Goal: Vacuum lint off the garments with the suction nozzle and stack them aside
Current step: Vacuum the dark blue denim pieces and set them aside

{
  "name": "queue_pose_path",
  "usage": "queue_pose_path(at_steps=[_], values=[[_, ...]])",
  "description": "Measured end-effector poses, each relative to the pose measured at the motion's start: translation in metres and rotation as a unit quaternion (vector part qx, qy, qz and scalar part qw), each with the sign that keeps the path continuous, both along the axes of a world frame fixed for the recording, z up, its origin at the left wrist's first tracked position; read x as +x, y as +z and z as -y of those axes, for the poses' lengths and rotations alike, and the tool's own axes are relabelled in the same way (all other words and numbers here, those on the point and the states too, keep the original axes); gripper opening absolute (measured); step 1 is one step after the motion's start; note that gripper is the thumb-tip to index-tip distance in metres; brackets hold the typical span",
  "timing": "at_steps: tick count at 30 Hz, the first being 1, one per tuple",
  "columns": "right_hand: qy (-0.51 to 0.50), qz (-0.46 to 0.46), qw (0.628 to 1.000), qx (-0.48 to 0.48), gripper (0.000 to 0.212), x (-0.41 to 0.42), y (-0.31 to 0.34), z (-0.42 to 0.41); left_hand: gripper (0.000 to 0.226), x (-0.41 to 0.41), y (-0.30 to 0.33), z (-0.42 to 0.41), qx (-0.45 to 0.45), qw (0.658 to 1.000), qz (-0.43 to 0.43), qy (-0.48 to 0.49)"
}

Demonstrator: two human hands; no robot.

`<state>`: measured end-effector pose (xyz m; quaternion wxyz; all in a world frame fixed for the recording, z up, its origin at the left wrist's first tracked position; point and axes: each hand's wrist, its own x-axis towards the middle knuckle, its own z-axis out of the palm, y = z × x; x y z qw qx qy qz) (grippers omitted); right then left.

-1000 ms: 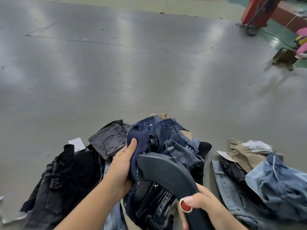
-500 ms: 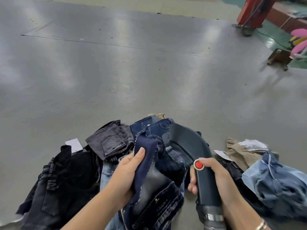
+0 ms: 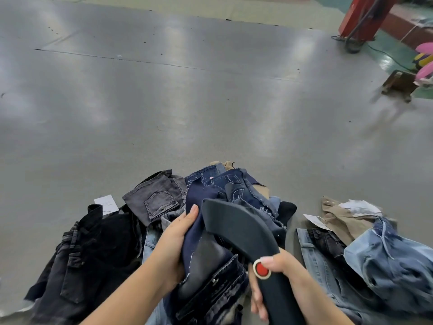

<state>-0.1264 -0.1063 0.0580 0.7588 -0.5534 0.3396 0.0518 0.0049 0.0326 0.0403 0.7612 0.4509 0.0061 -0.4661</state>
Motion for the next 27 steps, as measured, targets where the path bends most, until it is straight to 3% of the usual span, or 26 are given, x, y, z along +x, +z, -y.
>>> queue_pose_path(at_steps=[2, 4, 7, 11, 14, 17, 20, 22, 25, 27], values=[[0.016, 0.028, 0.999, 0.035, 0.010, -0.002, 0.008, 0.001, 0.023, -0.001, -0.002, 0.003, -0.008, 1.000, 0.008, 0.000], [0.000, 0.050, 0.997, 0.054, 0.027, -0.010, 0.007, 0.006, 0.023, 0.000, -0.003, 0.005, 0.002, 1.000, 0.017, 0.009], [-0.071, 0.080, 0.991, 0.080, 0.034, -0.019, 0.002, 0.013, 0.024, 0.004, -0.007, 0.004, 0.011, 1.000, 0.006, 0.018], [0.034, 0.098, 0.993, 0.064, 0.038, -0.019, 0.006, 0.016, 0.048, 0.009, -0.004, -0.006, 0.029, 0.997, -0.070, -0.013], [0.085, 0.053, 0.994, 0.053, 0.015, -0.018, 0.003, 0.005, 0.059, 0.015, 0.001, -0.006, 0.038, 0.996, -0.073, 0.027], [0.104, 0.147, 0.977, 0.109, 0.052, -0.024, -0.002, -0.003, 0.045, 0.018, 0.006, -0.005, 0.049, 0.996, -0.057, 0.042], [0.072, 0.105, 0.991, 0.037, 0.056, -0.023, -0.010, -0.002, 0.059, 0.023, 0.008, -0.002, 0.042, 0.998, -0.031, 0.029], [0.049, 0.090, 0.994, 0.042, 0.058, -0.019, -0.011, 0.000, 0.077, 0.022, 0.006, -0.003, 0.055, 0.997, -0.047, 0.040], [0.067, 0.105, 0.987, 0.103, 0.028, -0.018, 0.001, -0.004, 0.046, 0.019, 0.000, 0.005, 0.049, 0.993, -0.101, 0.023], [0.060, 0.101, 0.988, 0.099, 0.021, -0.018, 0.007, -0.004, 0.033, 0.013, -0.001, 0.005, 0.025, 0.993, -0.112, 0.014]])
